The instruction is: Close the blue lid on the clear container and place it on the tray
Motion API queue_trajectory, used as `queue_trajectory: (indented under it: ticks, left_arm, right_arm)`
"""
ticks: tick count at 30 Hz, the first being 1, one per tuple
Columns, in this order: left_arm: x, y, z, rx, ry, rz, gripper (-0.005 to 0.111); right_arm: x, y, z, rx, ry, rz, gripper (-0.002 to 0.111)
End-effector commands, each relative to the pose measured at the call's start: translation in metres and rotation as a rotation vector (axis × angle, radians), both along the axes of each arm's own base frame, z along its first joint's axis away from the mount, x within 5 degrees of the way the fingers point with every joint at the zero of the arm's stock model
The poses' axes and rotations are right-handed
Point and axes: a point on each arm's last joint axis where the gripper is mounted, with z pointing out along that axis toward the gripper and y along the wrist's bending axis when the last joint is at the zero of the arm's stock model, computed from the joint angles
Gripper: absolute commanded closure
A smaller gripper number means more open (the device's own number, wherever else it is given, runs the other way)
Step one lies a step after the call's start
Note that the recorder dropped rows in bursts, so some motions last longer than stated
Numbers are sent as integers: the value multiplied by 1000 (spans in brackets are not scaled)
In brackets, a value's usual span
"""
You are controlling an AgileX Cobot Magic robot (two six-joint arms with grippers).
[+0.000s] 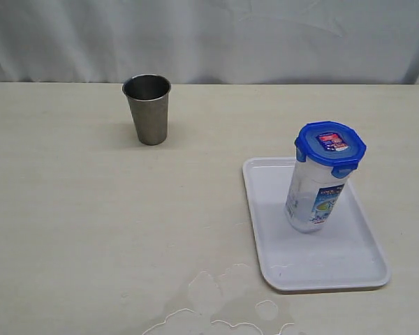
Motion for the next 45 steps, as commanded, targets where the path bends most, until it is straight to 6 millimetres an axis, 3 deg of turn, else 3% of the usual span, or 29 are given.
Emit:
queue_trajectory:
  ticks: [1, 7, 8, 11, 17, 21, 25, 45]
  left_arm:
    - [-51, 16, 6, -95, -131, 105, 107]
    - [-120, 39, -5, -266, -316, 233, 107]
    - [-141, 40, -16, -273, -369, 210, 107]
    - [-167, 42, -35, -289, -448, 188, 107]
    - [-149, 39, -68, -282, -344, 189, 107]
    - [-123, 38, -119, -252, -185, 230, 107]
    - [-113, 36, -150, -226, -89, 226, 107]
    - [-112, 34, -152, -221, -80, 207, 107]
  right_arm:
    - [1, 0, -1, -9, -23, 23, 104]
    - [3, -2, -1, -21, -22, 98, 104]
    - [4, -3, -2, -24, -19, 122, 104]
    - [5, -4, -3, -32, -2, 138, 104]
    - [6, -3, -6, -36, 28, 140, 104]
    - [8, -3, -10, -51, 75, 131, 104]
    - [8, -3, -11, -54, 84, 129, 104]
    - [10, -3, -15, -70, 127, 120, 104]
